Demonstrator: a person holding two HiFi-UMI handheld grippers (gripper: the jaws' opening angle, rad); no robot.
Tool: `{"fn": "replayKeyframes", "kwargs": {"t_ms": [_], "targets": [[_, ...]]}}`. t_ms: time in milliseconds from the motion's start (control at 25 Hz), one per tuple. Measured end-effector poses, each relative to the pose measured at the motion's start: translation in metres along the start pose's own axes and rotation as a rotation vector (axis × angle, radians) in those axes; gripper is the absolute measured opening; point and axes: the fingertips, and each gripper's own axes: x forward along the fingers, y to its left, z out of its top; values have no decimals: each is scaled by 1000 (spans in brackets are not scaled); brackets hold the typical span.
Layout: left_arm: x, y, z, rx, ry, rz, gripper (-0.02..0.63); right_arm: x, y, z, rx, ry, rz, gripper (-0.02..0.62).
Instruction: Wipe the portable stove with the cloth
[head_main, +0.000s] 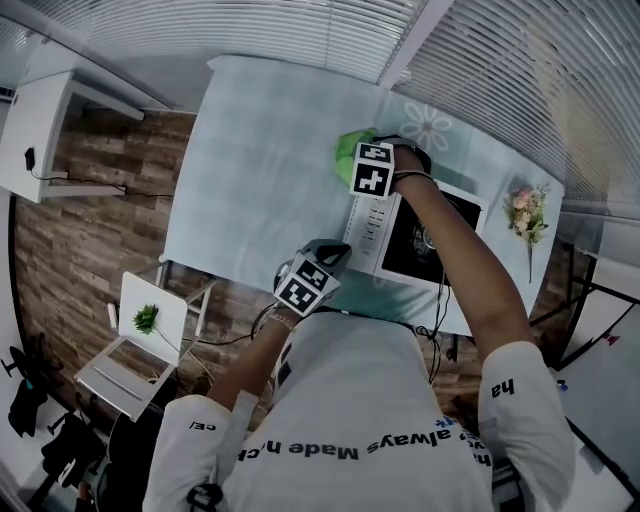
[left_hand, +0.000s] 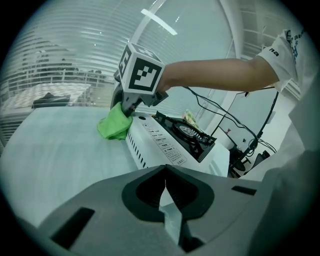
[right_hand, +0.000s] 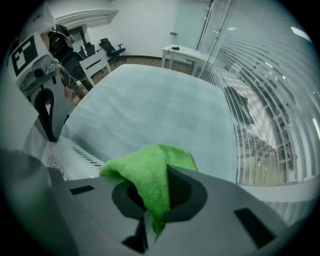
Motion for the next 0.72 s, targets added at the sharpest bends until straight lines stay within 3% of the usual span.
{"fn": "replayKeyframes", "kwargs": {"t_ms": [720], "targets": [[-27, 7, -21, 14, 16, 49, 12, -2, 77, 21, -128, 59, 130, 26]]}}
